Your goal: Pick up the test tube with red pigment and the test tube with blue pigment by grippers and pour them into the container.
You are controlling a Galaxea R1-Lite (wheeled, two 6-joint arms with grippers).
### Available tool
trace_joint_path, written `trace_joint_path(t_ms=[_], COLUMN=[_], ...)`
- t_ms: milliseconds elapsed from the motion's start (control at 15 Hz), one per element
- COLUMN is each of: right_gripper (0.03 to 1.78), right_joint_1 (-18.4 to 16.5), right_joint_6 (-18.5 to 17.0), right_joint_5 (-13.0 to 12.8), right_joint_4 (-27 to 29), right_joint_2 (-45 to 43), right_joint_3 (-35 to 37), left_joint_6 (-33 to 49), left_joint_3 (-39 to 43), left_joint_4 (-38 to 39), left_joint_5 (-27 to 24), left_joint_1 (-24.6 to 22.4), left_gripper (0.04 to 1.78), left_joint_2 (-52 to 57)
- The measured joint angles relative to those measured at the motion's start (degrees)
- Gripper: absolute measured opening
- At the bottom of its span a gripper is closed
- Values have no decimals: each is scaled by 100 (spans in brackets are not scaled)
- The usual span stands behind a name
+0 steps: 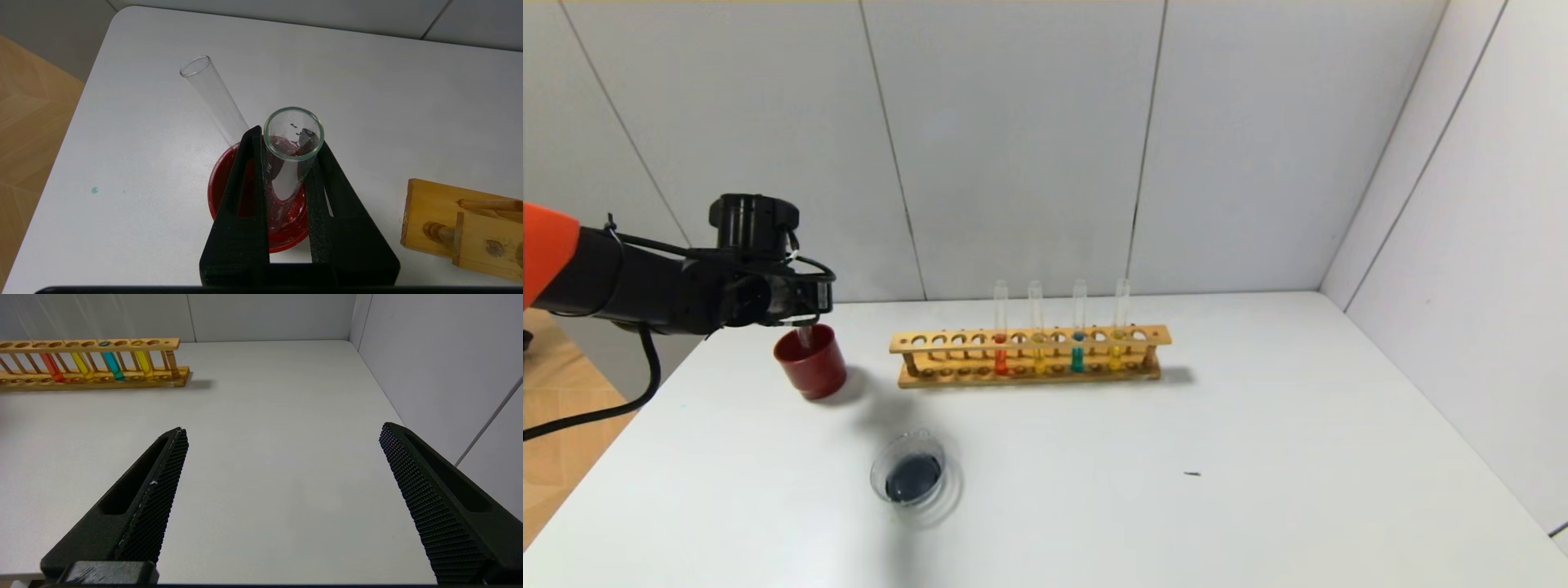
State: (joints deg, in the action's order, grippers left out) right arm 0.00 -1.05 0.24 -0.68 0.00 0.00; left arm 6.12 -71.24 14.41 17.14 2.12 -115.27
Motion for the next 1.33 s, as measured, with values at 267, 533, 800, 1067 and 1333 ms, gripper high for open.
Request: trace_joint_path(t_ms=[267,533,800,1067,1333], right_gripper=[171,171,171,171,171], right_joint_1=[5,2,0,0,0], right_joint_6=[0,0,0,1,0], right_joint_5=[2,0,5,2,2], right_joint_4=[0,0,0,0,0], right_joint_2=[0,0,0,0,0], right_joint_3=[0,0,0,0,0], left_joint_6=[7,-17,-23,-119,-130], left_joint_3=[344,586,700,744,770], left_joint_4=[276,532,621,636,634], left_joint_5=[0,6,0,-5,-5], left_joint_1=[-4,-9,-44,-45,-30], left_gripper=[31,31,40,89,151], left_joint_2=[-11,-16,52,235,467])
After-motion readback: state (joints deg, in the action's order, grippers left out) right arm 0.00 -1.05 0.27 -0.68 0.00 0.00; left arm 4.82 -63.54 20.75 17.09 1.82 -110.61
